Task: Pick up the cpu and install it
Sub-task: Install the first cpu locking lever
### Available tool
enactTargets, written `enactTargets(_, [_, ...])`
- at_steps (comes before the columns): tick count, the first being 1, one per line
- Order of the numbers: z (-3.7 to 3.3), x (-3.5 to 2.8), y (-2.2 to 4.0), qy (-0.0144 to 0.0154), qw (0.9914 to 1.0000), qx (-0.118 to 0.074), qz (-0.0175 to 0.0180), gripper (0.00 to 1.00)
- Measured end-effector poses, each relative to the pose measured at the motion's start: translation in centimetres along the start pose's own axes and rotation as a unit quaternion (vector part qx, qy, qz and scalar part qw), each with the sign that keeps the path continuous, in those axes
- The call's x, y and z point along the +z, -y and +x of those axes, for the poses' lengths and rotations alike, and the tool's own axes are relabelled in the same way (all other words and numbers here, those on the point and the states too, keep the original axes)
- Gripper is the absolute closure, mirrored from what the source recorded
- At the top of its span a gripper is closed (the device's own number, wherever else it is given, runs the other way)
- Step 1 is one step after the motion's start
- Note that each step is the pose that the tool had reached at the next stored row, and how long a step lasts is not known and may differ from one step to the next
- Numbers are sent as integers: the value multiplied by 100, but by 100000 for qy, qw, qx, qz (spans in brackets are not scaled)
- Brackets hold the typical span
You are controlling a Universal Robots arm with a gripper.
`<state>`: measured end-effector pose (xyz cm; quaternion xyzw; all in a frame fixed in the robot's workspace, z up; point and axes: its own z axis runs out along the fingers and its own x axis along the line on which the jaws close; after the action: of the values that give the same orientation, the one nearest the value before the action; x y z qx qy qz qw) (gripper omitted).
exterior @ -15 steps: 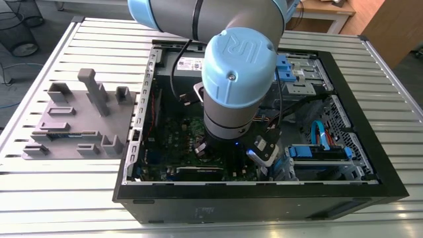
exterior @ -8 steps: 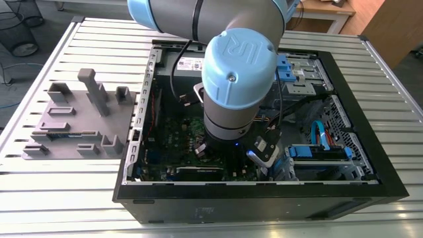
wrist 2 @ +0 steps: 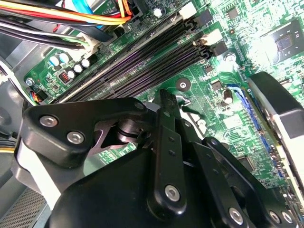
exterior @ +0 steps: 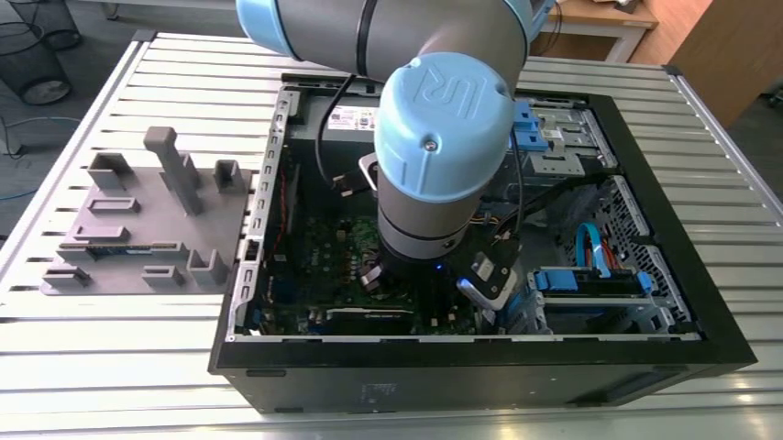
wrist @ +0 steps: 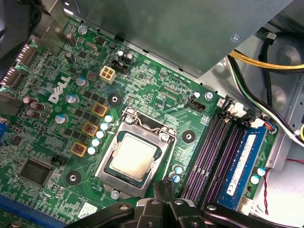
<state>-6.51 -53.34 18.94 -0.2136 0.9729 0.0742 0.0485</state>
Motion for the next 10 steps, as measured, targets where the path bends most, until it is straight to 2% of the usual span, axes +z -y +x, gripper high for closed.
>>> enactTargets(6, [1, 3, 3, 9, 100000, -20, -18, 89])
enactTargets(10, [11, -2, 29, 11, 100000, -25, -11, 89])
